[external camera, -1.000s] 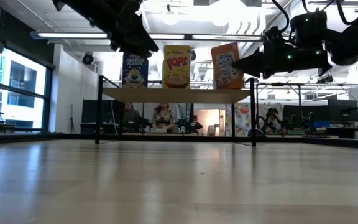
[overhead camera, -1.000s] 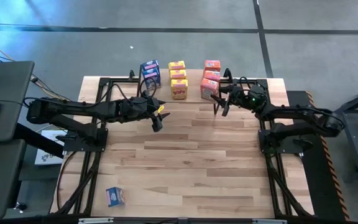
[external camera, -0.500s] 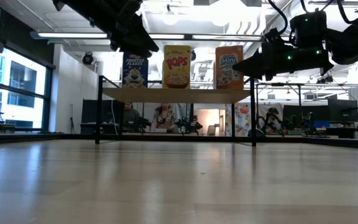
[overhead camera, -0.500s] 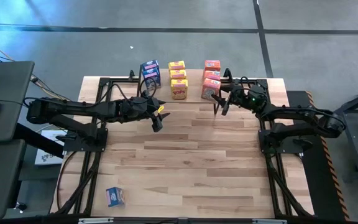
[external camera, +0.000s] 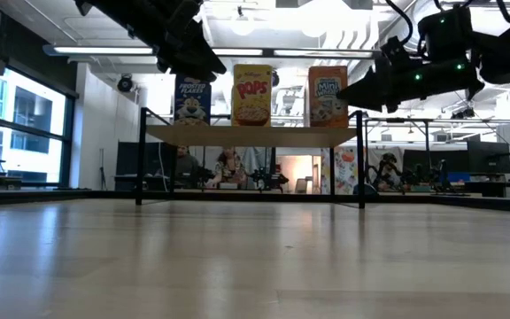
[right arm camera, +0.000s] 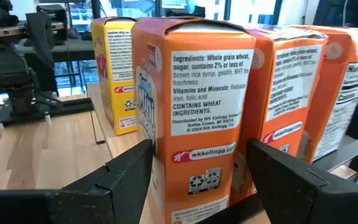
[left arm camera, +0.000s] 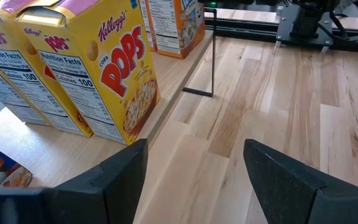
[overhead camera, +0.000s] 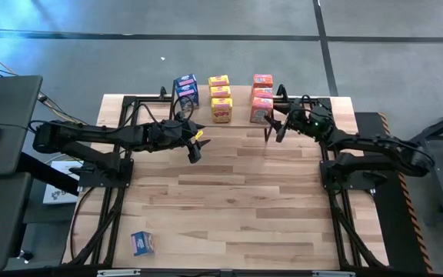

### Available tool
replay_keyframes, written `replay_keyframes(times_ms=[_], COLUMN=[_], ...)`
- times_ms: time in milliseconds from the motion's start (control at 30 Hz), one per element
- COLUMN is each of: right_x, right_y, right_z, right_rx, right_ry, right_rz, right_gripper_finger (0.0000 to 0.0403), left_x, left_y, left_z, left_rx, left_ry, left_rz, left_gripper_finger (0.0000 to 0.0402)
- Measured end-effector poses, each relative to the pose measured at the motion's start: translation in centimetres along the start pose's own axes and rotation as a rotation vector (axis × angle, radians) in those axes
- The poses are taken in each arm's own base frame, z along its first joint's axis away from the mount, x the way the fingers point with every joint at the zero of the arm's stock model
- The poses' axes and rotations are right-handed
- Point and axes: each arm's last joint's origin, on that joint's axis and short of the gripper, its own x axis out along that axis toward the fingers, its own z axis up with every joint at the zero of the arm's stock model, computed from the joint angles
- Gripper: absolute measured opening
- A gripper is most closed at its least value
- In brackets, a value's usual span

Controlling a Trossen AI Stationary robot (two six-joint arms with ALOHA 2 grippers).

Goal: Stack cereal on shelf
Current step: Put the orange cereal box and aligned with the other orange cereal boxes on the shelf, then put the blue cereal box and aligned with the other blue cereal boxes on the shelf

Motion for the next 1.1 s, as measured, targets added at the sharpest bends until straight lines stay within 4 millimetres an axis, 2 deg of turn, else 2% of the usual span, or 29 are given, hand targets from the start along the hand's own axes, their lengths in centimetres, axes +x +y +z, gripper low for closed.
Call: replay_keyframes(times_ms=[467, 1100], right_x=[-0.2, -3.5], right_y=[0.9, 1.1], right_z=[0.2, 2.6], right_rx=[-0.007, -0.006], right_ry=[0.007, -0.056], right_rz=[-0.012, -0.057], right_gripper_finger=[0.0252, 0.0252], left_x=[0.0, 0.0], left_y=[0.0, 0.0], left_z=[0.0, 0.0], left_rx=[0.000, 0.000], left_ry=[0.000, 0.000], left_rz=[0.000, 0.000], left_gripper_finger=[0.0257, 0.0257])
